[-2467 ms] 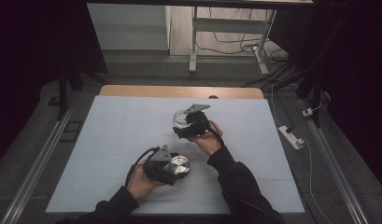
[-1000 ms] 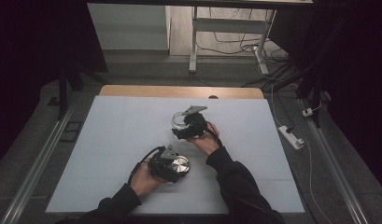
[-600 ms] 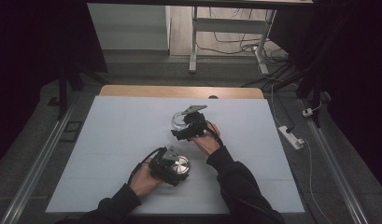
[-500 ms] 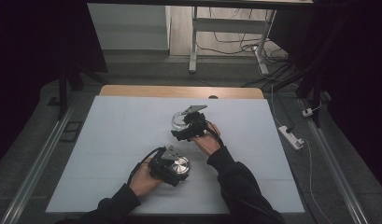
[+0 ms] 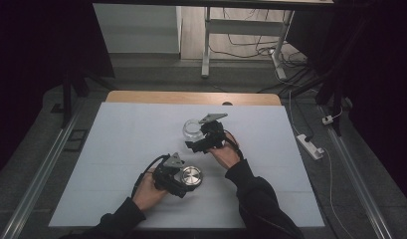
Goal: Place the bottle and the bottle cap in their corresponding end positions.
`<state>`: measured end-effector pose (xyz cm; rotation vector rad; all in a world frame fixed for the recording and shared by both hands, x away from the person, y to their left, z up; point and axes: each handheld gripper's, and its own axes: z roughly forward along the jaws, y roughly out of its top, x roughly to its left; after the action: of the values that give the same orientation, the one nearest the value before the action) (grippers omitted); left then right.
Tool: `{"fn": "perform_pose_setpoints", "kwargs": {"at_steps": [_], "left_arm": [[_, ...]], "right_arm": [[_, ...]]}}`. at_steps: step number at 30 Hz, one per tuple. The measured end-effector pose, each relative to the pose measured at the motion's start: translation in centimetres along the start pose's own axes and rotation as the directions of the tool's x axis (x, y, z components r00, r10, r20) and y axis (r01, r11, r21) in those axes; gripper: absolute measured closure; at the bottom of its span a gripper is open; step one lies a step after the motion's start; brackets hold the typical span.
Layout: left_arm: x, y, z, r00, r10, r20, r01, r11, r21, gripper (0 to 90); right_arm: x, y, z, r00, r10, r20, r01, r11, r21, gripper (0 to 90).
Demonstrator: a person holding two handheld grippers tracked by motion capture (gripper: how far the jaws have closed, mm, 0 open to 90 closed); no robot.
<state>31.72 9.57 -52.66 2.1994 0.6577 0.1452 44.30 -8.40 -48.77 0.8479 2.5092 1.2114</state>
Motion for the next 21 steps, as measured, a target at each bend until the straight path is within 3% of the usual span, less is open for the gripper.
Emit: {"fn": "perform_pose_setpoints", "kwargs": {"at_steps": [14,21], "left_arm": [[1.0,-1.3,-2.8,0.9985,-0.038,0.039,0.039,0.9987,-0.033,0.0],[1.2,-1.6,-3.6,0.9978,-0.043,0.051,0.045,0.9983,-0.036,0.0]], "right_arm": [[0.7,-1.2,-1.0,0.9998,0.003,-0.018,-0.003,1.0,0.025,0.0],[1.1,-2.0,-2.3,0.9994,0.009,-0.033,-0.009,1.0,0.011,0.0]]}}
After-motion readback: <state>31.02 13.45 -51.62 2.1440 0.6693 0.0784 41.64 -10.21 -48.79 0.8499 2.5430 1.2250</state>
